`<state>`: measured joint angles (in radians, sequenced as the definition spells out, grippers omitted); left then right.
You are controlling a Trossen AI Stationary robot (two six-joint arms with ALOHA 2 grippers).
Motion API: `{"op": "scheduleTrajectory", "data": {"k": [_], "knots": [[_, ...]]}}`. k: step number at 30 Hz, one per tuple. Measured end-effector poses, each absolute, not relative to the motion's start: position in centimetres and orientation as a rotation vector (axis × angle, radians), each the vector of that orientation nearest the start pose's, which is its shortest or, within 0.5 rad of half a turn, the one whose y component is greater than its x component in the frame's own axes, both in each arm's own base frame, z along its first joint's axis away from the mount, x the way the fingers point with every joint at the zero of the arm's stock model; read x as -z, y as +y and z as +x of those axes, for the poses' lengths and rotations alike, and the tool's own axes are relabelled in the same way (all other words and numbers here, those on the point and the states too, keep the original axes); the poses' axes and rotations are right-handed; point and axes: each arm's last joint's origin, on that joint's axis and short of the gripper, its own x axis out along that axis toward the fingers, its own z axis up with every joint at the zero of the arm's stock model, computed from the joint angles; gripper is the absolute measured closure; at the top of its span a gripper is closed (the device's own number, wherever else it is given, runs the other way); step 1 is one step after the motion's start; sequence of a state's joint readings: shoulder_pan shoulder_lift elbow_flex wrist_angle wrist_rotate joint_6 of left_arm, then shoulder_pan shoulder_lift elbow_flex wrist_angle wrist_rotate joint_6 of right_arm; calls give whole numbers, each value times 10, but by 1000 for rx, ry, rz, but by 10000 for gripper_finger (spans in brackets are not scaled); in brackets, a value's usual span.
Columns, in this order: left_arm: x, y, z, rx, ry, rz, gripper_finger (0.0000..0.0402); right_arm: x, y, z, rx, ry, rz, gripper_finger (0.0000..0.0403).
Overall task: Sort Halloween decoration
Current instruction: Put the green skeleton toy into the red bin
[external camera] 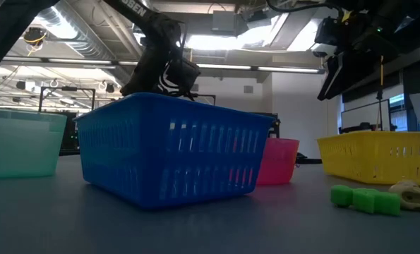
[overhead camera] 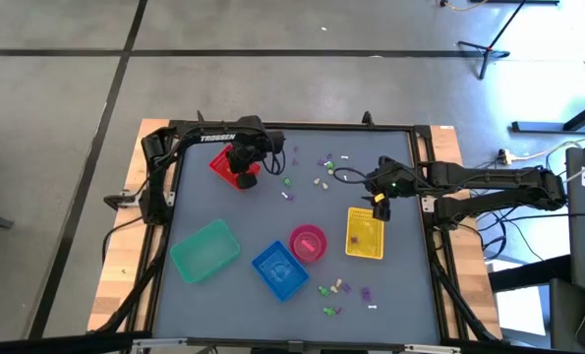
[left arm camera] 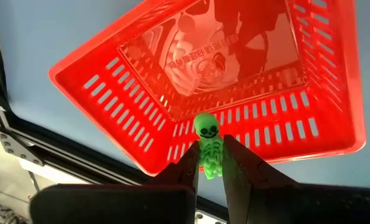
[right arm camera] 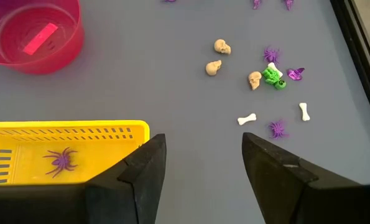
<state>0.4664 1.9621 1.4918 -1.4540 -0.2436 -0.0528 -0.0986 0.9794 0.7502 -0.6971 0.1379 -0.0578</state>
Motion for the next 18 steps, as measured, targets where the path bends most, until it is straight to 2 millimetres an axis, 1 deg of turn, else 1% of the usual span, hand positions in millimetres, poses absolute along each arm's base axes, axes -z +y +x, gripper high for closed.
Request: {"op": "scheduleTrajectory", "data": {"k": [14, 18], "knots": [[-199, 157, 297, -531, 1902, -239, 371, -248, -22, 182, 192, 934, -72, 192], [-199, 158, 297, -532, 1894, -239, 350, -248, -22, 182, 192, 934, -72, 192]]}}
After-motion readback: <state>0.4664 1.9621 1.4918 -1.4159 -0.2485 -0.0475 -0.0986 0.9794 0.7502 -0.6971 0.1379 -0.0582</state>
